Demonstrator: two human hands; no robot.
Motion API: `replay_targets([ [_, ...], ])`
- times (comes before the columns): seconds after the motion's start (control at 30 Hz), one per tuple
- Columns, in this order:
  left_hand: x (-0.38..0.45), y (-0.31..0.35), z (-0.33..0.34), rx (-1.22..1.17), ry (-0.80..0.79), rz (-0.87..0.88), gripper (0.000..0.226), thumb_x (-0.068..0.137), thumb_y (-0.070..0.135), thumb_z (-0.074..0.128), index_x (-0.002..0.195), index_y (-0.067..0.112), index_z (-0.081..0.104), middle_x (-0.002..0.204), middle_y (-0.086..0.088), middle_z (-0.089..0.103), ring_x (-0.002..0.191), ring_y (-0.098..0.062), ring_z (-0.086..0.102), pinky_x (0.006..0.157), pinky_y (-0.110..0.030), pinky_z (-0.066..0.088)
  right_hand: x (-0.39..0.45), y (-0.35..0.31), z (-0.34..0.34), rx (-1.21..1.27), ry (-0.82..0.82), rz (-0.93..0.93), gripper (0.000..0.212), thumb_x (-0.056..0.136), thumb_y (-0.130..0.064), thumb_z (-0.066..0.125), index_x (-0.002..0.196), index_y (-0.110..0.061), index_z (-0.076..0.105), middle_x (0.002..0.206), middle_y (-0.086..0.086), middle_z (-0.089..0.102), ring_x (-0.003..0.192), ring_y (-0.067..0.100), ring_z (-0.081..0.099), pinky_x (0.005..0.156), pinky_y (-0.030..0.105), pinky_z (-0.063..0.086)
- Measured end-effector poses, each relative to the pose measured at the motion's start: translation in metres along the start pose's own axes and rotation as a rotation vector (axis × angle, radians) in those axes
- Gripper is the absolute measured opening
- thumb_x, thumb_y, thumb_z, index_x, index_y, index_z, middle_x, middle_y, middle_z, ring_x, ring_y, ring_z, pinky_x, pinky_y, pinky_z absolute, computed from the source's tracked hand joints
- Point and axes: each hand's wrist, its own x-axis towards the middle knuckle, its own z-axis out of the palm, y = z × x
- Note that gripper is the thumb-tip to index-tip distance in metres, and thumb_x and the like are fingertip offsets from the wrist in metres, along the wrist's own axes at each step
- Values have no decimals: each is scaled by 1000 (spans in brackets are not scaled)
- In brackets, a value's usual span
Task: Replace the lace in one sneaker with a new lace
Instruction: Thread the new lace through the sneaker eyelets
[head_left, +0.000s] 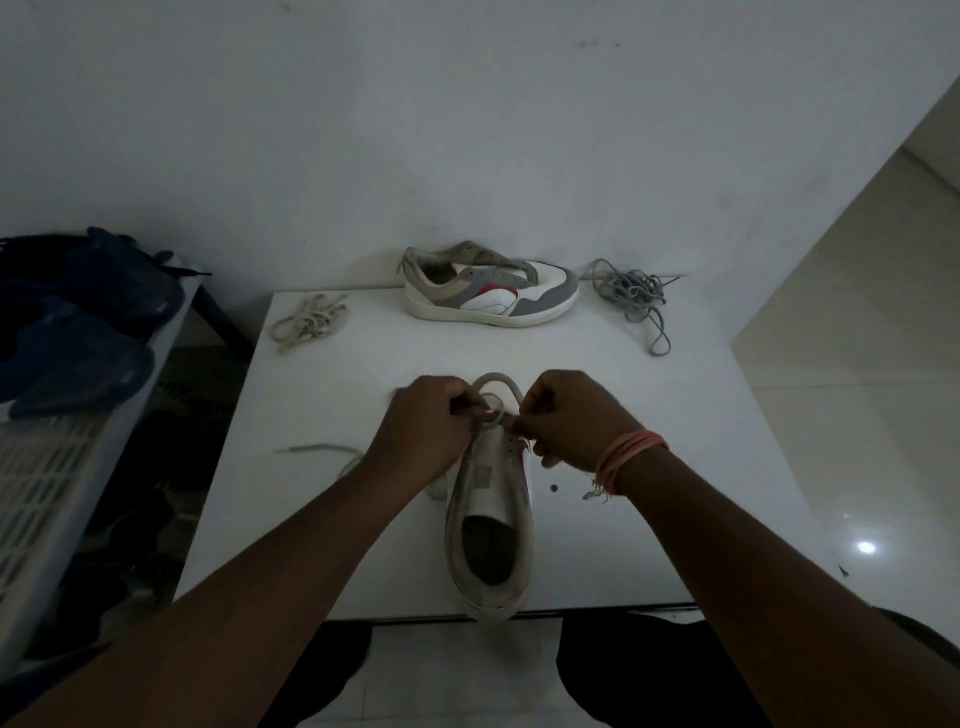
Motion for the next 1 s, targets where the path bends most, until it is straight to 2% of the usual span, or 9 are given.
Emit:
replay_targets([
  [0.1,-5,-3,14,-25,-4,-30,17,90,25,71,105,24,79,100,5,77,83,-4,64,70,-9,43,-5,-3,20,-85,-26,38,35,80,-41,79,97,-18,59,90,4,68,71,18,71,68,34,61],
  [0.2,-7,-2,22,6,19,-20,19,88,27,73,106,24,80,98,1,78,84,-10,68,73,-19,44,-5,-3,30,-46,70,70,24,81,-31,75,94,-14,64,90,7,70,79,25,70,77,43,60],
  [0.33,-15,-3,36,-24,104,-63,21,89,34,72,107,25,79,98,0,76,90,-16,69,73,-22,42,-9,0,26,14,133,86,7,80,-21,72,76,-16,75,75,6,72,70,22,69,73,43,61],
  [0.5,-17,2,45,-94,167,-118,19,91,31,71,106,25,80,100,0,76,93,-16,68,72,-19,37,-14,2,26,49,148,62,9,82,-16,71,87,-12,77,79,7,72,75,24,69,74,45,60],
  [0.67,-18,3,50,-106,197,-176,14,89,29,72,98,24,82,90,1,76,85,-16,69,68,-26,45,-14,3,26,90,119,63,14,82,-14,72,95,-14,77,82,2,72,78,20,70,76,44,61],
  [0.77,-15,1,51,-159,163,-214,15,87,30,74,97,24,82,90,1,77,85,-15,70,69,-23,43,-14,2,24,117,107,68,10,80,-13,73,84,-22,76,80,2,73,77,21,71,76,44,61],
  [0.87,-11,-1,60,-135,169,-354,22,83,45,74,98,31,81,102,1,73,101,-26,66,82,-36,53,-14,1,19,130,78,75,24,79,-8,74,66,-27,68,75,8,74,74,24,73,77,45,61],
  [0.93,-12,3,61,-62,160,-484,27,83,52,72,103,34,78,116,1,63,112,-34,55,90,-46,51,-16,0,18,137,46,79,30,80,-4,74,63,-28,67,76,10,74,75,26,73,77,44,62],
  [1.0,-13,6,62,4,133,-525,27,89,50,67,109,34,75,122,-3,53,117,-35,49,92,-46,47,-17,-3,17,141,26,80,29,79,-3,73,66,-28,67,78,9,74,76,25,73,78,42,62],
])
